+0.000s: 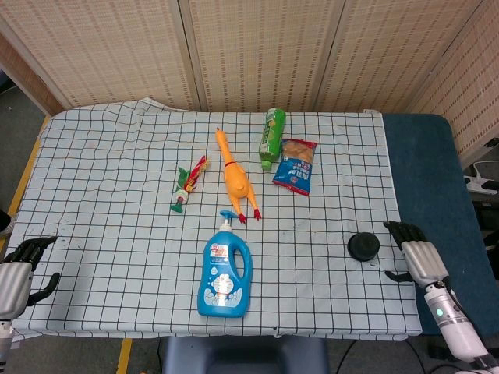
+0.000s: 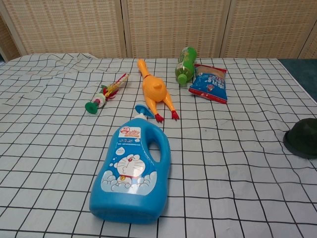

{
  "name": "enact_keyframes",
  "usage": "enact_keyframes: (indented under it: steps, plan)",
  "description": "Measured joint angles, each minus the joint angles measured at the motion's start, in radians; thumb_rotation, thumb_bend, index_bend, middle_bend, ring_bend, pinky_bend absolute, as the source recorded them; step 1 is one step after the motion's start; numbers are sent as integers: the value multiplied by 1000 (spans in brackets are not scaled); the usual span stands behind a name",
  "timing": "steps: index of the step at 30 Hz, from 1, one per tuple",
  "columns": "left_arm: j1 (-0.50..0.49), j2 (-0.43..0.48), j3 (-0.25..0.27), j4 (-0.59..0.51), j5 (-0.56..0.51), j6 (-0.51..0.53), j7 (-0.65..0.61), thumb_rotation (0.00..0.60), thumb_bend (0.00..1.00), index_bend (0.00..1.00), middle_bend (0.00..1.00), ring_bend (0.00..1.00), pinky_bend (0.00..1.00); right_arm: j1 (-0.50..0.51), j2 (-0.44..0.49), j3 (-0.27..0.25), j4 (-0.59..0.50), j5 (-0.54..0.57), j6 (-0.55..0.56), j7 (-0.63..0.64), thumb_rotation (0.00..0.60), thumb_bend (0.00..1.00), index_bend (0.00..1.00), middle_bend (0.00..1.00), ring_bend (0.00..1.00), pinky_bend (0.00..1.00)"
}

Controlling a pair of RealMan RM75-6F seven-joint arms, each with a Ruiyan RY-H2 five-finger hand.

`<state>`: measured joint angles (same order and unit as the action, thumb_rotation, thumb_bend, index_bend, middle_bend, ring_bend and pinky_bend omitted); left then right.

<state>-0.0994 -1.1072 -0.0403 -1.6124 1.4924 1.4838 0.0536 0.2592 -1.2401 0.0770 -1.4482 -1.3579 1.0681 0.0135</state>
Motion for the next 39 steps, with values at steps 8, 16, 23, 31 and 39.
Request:
enact_keyframes:
  steps: [8,16,23,31,39]
  plan:
    - [-5,-2,1,1,-5,-16,0,600,371,180,198,162,377,46,-31,22,39,62,-83,12,600,60,65,27,0,36]
    - [-6,-1,0,4,-8,-19,-11,600,371,180,198,163,377,110,-55,34,62,130,-197,37,600,60,65,27,0,36]
    - [-10,-3,0,8,-7,-25,-7,600,371,180,198,163,376,132,-72,31,74,141,-216,26,600,60,65,26,0,36]
    - [-9,-4,0,10,-5,-23,-8,600,371,180,198,163,377,162,-102,25,92,158,-248,2,600,60,77,27,0,36]
    - [-7,-2,1,12,0,-16,-13,600,371,180,198,163,376,176,-118,11,117,172,-264,-22,600,60,191,205,58,121]
